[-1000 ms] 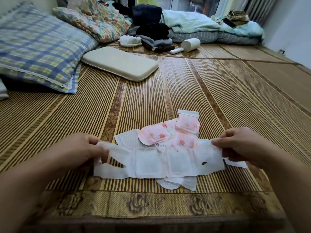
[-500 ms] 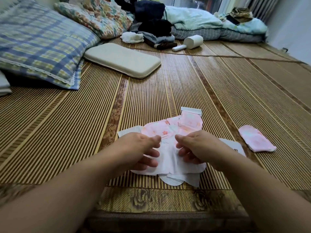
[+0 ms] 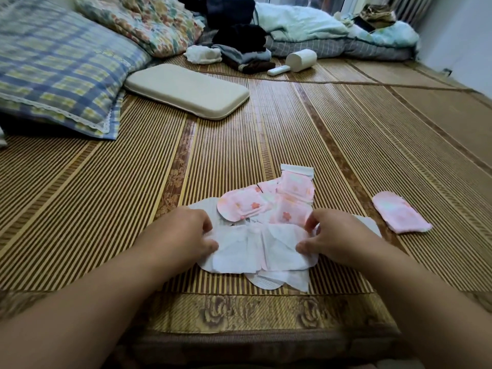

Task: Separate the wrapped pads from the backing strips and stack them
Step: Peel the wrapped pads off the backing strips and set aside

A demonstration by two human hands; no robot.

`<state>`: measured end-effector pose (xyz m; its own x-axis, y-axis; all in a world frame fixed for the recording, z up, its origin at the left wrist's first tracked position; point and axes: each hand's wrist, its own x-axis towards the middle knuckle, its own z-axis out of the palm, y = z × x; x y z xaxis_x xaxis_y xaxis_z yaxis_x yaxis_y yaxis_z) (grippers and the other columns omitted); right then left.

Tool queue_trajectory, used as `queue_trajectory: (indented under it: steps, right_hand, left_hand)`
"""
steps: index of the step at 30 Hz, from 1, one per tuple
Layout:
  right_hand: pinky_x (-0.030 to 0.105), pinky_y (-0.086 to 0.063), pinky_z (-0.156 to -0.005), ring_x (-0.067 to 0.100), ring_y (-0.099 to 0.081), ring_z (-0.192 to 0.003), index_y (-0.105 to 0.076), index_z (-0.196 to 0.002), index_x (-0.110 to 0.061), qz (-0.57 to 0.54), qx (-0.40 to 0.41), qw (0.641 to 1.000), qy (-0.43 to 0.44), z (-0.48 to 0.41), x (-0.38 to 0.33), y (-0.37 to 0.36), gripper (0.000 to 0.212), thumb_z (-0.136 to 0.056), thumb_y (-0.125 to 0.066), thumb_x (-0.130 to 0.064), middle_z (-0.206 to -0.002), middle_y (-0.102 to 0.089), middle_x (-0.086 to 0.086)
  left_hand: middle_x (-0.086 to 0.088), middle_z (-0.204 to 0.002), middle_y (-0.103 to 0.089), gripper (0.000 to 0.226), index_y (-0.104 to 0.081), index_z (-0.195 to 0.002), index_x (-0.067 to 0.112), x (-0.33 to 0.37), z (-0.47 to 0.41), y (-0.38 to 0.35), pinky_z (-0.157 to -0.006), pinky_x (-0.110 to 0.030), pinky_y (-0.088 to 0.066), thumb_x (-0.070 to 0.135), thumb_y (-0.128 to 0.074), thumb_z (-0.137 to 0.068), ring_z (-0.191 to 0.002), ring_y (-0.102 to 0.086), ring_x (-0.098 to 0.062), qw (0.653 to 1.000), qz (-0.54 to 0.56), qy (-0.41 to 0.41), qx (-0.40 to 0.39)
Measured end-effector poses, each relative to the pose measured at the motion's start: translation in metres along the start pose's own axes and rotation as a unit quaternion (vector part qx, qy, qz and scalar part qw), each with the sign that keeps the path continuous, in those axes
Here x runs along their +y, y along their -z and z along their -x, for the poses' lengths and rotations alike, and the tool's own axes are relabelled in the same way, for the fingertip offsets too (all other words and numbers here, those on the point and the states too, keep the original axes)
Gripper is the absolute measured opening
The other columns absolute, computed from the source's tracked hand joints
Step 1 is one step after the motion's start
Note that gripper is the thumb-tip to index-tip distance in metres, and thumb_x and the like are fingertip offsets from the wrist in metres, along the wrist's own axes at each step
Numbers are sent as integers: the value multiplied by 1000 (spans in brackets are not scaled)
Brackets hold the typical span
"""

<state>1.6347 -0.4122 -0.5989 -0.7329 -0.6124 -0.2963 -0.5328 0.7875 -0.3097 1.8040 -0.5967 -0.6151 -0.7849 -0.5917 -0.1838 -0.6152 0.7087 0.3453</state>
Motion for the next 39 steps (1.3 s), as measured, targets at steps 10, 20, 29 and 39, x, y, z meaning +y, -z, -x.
queue_trajectory:
  steps: [10,20,29,39]
  right_hand:
    - [26,-34,-46,9,-56,-63,-60,-67,-22,-12,12,1000,11,-1,7,1,20,-73,-75,-35,-68,-63,-6]
    - [26,-36,-48,8,-57,-64,-60,-65,-23,-22,5,1000,9,-2,11,-1,19,-74,-74,-33,-67,-63,-5]
    - [27,-38,-50,10,-58,-64,-61,-66,-22,-22,2,1000,5,-2,10,0,19,-73,-74,-33,-68,-65,-4]
    - [24,-47,-48,11,-62,-55,-66,-68,-16,-198,13,980,21,8,2,17,14,-77,-74,-24,-62,-68,-2]
  left_hand:
    - [14,-80,-62,18,-60,-87,33,-1,0,-1,-71,-33,-53,36,-71,-74,-77,-59,-9,1000,8,2,-1]
    - [9,-72,-63,13,-58,-67,29,3,-3,5,-55,-27,-45,31,-64,-78,-67,-57,-8,999,21,17,-32]
    - [5,-78,-68,20,-54,-87,32,4,6,16,-58,-35,-56,26,-71,-77,-62,-66,-11,985,158,25,-61]
    - [10,-61,-69,35,-60,-100,36,3,10,24,-49,-14,-48,12,-72,-77,-54,-66,-4,931,349,-18,-106]
